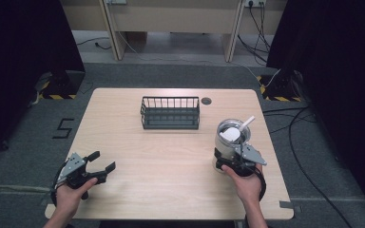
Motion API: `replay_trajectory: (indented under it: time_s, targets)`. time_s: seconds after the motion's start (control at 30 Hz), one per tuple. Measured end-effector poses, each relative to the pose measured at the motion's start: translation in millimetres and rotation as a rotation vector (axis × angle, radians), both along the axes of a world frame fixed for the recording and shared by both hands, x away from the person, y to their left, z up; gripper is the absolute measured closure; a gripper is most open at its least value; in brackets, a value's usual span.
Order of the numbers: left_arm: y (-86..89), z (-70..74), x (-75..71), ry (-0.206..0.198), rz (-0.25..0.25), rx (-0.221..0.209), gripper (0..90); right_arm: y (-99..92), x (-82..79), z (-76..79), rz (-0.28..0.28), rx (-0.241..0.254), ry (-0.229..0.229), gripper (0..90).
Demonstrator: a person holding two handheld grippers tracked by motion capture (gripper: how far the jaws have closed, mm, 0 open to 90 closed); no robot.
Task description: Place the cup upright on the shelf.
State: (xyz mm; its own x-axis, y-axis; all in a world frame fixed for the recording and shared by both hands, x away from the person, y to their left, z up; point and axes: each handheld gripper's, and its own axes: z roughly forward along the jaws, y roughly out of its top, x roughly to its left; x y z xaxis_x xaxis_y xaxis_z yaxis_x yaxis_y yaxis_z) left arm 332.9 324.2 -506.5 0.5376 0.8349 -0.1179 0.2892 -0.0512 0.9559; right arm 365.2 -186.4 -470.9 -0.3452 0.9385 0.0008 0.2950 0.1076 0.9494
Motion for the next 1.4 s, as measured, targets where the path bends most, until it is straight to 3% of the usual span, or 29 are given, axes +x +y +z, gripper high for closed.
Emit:
replay_trajectory:
  time_s: [0.4, 1.0, 1.4]
  targets:
    - [0.0, -0.3, 0.1, 0.004, 0.000, 0.000, 14.6, -1.3, -0.2, -5.3, 0.012, 0.016, -0.052, 10.7]
    - [1.2, -0.4, 0.5, 0.006, 0.006, -0.004, 14.6, 0.8, 0.9, -2.9, 0.008, 0.019, -0.044, 10.8]
    - [0.8, -0.9, 0.5, 0.008, 0.010, -0.006, 14.6, -1.8, 4.9, 15.3, 0.001, 0.023, -0.078, 10.8]
